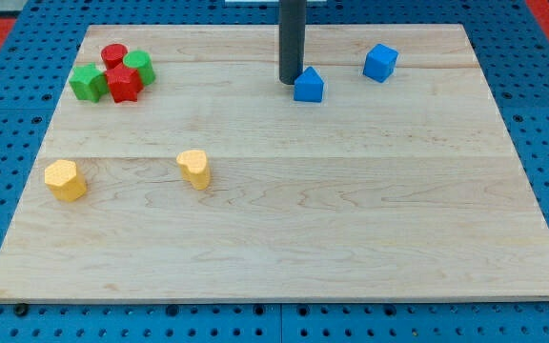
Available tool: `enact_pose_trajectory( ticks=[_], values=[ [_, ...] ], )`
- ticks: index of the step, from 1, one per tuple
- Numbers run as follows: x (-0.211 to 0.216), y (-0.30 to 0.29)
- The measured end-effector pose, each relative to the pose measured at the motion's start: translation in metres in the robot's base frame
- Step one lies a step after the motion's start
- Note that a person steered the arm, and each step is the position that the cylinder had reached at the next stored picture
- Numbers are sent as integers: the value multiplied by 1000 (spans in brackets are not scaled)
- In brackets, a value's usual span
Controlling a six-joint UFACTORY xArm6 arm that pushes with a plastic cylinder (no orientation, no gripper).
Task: Push the blue cube towards the right side of the blue triangle
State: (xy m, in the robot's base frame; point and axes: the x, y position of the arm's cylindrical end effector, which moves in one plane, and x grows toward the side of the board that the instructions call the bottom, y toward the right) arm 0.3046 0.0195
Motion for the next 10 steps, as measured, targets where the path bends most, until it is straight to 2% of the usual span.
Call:
enact_pose_trajectory(
  ticks=[3, 4, 6, 7, 10],
  values=[
    [-60, 24],
    [-60, 48],
    [0, 97],
    [-9, 97],
    [-76, 99]
  ],
)
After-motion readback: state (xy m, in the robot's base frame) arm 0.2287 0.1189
